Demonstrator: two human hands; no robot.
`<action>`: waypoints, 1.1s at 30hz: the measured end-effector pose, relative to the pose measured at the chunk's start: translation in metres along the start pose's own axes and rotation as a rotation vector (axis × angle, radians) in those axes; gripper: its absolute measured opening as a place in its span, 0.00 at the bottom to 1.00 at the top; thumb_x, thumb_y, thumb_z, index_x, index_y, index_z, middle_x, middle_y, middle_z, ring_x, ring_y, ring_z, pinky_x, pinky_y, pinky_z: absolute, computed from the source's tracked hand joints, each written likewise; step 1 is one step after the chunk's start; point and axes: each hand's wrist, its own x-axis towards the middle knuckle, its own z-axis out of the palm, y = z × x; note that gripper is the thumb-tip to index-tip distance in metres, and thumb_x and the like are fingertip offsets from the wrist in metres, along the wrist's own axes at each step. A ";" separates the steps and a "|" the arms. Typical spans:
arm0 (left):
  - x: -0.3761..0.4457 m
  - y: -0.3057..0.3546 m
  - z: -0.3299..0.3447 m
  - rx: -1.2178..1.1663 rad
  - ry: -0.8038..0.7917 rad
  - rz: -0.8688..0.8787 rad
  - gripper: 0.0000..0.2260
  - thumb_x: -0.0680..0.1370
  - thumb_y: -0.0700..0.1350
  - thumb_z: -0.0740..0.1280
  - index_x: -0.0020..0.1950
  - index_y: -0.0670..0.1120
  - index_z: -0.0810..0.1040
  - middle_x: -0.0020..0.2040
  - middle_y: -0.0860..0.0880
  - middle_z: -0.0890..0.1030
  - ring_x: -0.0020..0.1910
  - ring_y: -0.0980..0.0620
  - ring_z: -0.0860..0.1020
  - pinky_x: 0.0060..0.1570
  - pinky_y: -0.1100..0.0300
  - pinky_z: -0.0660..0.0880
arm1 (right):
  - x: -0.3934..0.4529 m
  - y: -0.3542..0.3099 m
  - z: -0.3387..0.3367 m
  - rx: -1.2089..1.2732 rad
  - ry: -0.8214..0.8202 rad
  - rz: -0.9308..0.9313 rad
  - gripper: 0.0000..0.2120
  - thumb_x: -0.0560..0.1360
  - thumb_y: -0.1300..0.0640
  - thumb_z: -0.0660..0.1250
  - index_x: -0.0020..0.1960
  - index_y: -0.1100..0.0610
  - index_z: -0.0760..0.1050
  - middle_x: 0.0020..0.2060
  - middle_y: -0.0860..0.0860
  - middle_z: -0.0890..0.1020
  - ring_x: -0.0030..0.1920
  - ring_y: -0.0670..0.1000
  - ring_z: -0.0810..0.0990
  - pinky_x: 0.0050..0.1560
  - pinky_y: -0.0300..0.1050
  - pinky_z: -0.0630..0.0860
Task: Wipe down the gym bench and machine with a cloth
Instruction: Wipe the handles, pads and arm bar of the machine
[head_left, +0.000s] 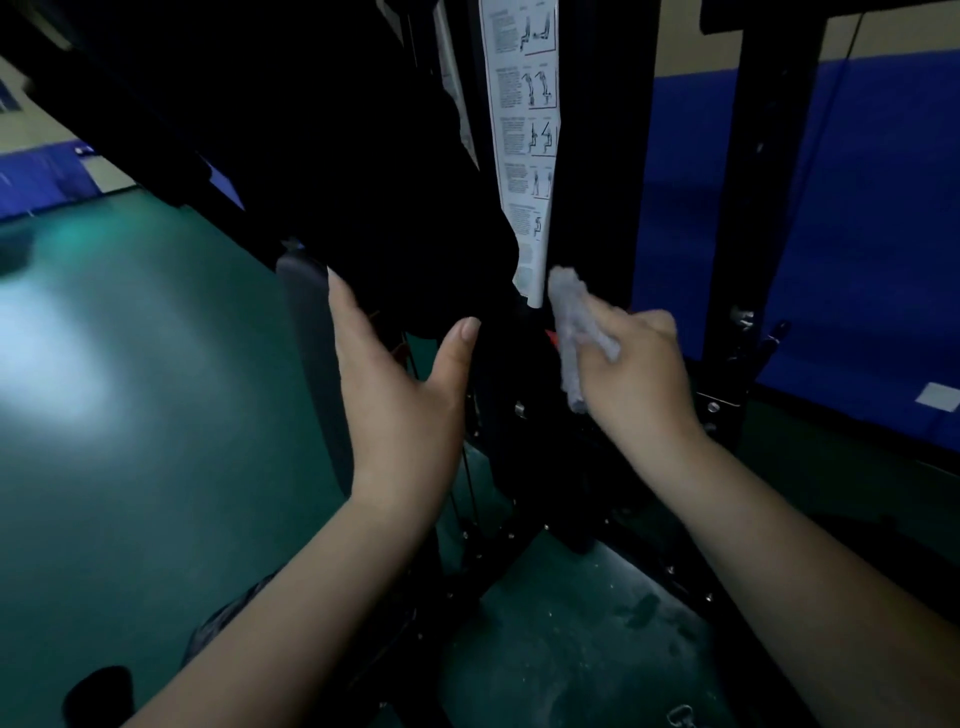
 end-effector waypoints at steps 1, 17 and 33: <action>0.000 0.001 0.001 -0.001 0.009 0.001 0.38 0.74 0.53 0.70 0.78 0.50 0.52 0.74 0.48 0.65 0.72 0.50 0.64 0.70 0.48 0.64 | -0.002 -0.008 0.001 0.014 0.005 -0.060 0.18 0.79 0.58 0.60 0.67 0.49 0.72 0.49 0.50 0.69 0.43 0.43 0.75 0.45 0.26 0.71; -0.011 0.009 0.018 -0.018 0.040 -0.042 0.40 0.75 0.54 0.68 0.78 0.46 0.48 0.75 0.48 0.61 0.74 0.52 0.60 0.72 0.50 0.61 | 0.038 0.011 -0.005 -0.036 -0.425 -0.154 0.19 0.79 0.58 0.62 0.34 0.39 0.73 0.38 0.50 0.73 0.35 0.42 0.71 0.33 0.28 0.63; -0.059 -0.017 0.026 0.160 -0.259 -0.043 0.35 0.75 0.49 0.70 0.77 0.48 0.55 0.69 0.56 0.64 0.71 0.59 0.61 0.71 0.63 0.59 | 0.035 0.039 -0.048 -0.074 -0.337 0.221 0.08 0.79 0.56 0.63 0.51 0.46 0.79 0.34 0.48 0.81 0.32 0.45 0.79 0.25 0.32 0.74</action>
